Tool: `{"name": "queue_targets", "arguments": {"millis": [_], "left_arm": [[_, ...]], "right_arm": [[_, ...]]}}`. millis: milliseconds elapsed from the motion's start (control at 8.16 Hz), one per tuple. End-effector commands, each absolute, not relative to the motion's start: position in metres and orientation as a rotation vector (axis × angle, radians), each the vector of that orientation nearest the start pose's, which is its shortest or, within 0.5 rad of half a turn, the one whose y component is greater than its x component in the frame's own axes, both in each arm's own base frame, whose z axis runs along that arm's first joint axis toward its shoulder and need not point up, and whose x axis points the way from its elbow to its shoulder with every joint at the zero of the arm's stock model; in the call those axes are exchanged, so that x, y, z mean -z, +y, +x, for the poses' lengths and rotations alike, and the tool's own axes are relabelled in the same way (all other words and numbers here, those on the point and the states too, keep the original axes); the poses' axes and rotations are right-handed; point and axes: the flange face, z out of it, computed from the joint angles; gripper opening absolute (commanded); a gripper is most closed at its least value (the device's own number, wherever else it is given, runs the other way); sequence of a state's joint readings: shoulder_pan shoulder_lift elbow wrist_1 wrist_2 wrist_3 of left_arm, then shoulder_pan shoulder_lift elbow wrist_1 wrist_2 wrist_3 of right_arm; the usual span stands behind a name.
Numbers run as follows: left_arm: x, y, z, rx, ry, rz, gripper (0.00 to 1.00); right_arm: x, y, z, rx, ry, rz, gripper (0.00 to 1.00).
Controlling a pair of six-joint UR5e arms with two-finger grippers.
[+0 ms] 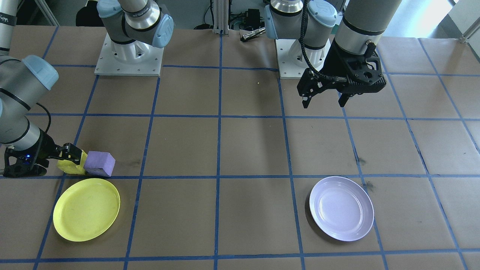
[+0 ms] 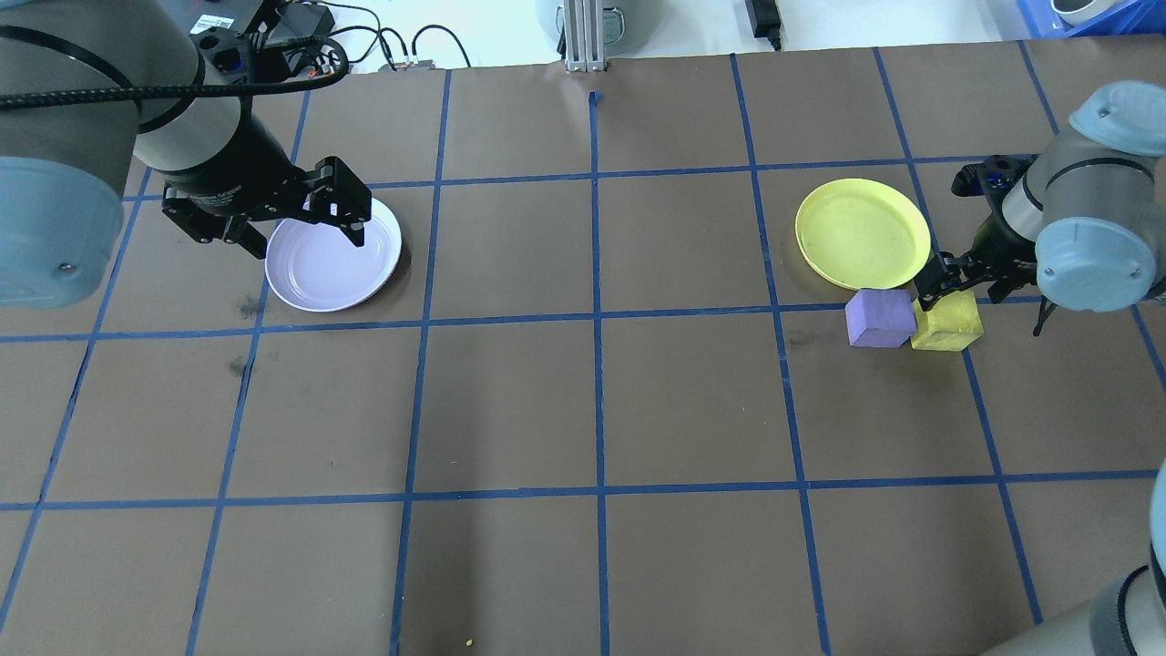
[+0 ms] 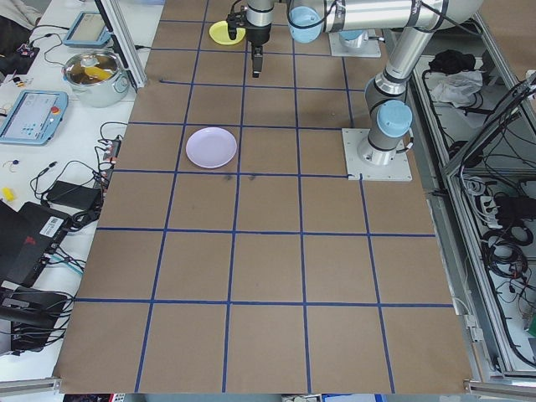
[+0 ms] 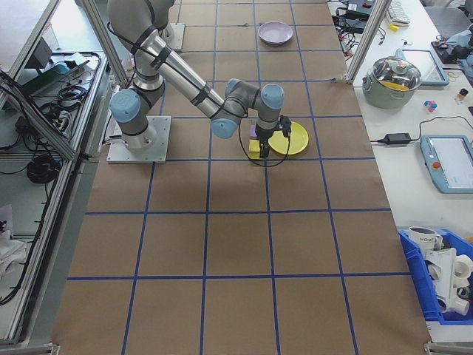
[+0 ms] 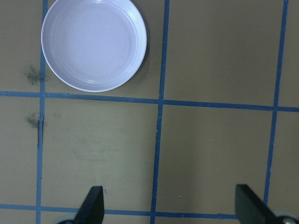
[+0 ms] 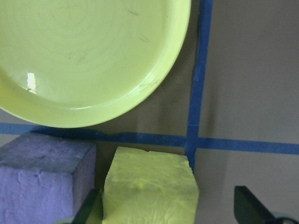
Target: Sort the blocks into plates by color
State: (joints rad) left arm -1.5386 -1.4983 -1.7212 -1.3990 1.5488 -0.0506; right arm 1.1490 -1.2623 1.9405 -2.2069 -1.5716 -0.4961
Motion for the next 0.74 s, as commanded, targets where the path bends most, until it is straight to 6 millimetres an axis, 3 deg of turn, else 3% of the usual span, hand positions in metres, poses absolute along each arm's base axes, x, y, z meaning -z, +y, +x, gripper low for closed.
{"name": "queue_targets", "arguments": {"millis": [0,368,613], "left_arm": [[-0.462,-0.474,-0.12,0.136,3.158,-0.129,1.0],[-0.459,-0.476,-0.12,0.126,3.159,-0.13,1.0],[-0.461,-0.476,-0.12,0.131,3.157,-0.13,1.0]], "right_arm": [[-0.207,-0.537,-0.094,-0.09,3.107,-0.102,0.93],[-0.205,-0.534,-0.093,-0.134,3.095,-0.102,0.46],[-0.216,-0.535,-0.094,-0.141,3.096,-0.1,0.43]]}}
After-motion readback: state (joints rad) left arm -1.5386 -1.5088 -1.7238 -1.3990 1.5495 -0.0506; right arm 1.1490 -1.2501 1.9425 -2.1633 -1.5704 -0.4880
